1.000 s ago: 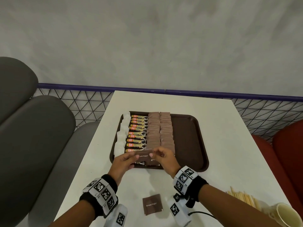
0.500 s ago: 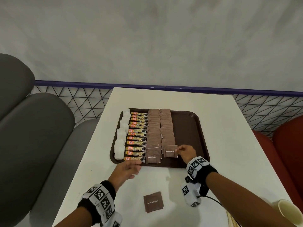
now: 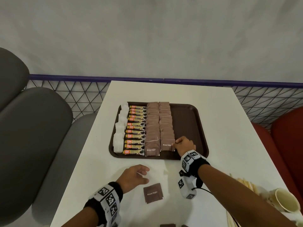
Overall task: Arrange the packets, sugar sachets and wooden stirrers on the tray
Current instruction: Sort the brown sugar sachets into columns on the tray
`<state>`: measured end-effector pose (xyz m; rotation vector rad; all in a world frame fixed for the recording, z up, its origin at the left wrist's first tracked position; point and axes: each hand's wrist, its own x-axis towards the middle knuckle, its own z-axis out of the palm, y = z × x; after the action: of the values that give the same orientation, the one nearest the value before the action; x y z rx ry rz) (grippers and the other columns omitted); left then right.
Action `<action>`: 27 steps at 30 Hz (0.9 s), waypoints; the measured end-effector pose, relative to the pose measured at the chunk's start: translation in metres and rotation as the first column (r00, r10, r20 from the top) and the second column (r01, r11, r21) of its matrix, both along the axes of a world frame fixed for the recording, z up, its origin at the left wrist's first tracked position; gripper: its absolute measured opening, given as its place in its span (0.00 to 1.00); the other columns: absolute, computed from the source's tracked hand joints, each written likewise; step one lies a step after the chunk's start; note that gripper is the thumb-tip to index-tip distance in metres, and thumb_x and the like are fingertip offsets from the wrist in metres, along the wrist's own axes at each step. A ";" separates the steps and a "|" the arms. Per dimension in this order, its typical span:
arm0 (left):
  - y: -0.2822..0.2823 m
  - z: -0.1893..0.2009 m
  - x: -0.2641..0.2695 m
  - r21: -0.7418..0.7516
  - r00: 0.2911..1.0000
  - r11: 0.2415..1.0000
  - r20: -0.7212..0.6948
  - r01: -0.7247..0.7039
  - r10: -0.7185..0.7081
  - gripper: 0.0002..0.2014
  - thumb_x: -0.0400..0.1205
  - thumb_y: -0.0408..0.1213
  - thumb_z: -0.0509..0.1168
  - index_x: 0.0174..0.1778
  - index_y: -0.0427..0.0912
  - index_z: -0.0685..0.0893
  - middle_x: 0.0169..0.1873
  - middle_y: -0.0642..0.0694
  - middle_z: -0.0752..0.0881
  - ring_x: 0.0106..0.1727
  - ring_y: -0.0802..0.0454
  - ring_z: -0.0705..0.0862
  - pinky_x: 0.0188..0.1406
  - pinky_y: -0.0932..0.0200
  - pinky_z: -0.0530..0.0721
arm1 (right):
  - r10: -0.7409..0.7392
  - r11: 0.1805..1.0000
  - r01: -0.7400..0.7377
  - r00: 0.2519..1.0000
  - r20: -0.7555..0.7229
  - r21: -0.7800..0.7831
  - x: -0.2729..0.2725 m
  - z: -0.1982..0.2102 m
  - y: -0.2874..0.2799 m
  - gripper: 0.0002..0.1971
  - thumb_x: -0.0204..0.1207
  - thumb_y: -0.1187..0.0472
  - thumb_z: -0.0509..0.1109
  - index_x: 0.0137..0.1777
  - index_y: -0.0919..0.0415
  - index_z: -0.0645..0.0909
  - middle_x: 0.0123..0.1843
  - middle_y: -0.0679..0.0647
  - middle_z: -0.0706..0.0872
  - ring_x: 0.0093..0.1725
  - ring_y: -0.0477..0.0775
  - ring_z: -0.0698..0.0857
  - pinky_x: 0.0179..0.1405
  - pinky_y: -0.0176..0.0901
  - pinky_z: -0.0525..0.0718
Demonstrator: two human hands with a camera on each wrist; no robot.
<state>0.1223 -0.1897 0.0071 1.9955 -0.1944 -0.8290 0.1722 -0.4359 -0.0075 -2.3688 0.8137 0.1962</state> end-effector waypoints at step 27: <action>-0.018 -0.014 -0.050 0.478 0.894 0.846 0.233 0.237 -0.382 0.24 0.71 0.39 0.74 0.58 0.43 0.71 0.55 0.46 0.75 0.59 0.45 0.73 0.55 0.57 0.73 | 0.955 -0.259 -0.959 -0.236 -0.180 -0.116 -0.176 0.016 0.023 0.47 0.58 0.50 0.82 0.78 0.49 0.63 0.71 0.58 0.73 0.57 0.66 0.75 0.50 0.54 0.78</action>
<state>0.0721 -0.2075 -0.0065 2.5742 -0.5827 -0.7937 -0.0037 -0.4133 0.0082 -2.5278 -1.5613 0.8125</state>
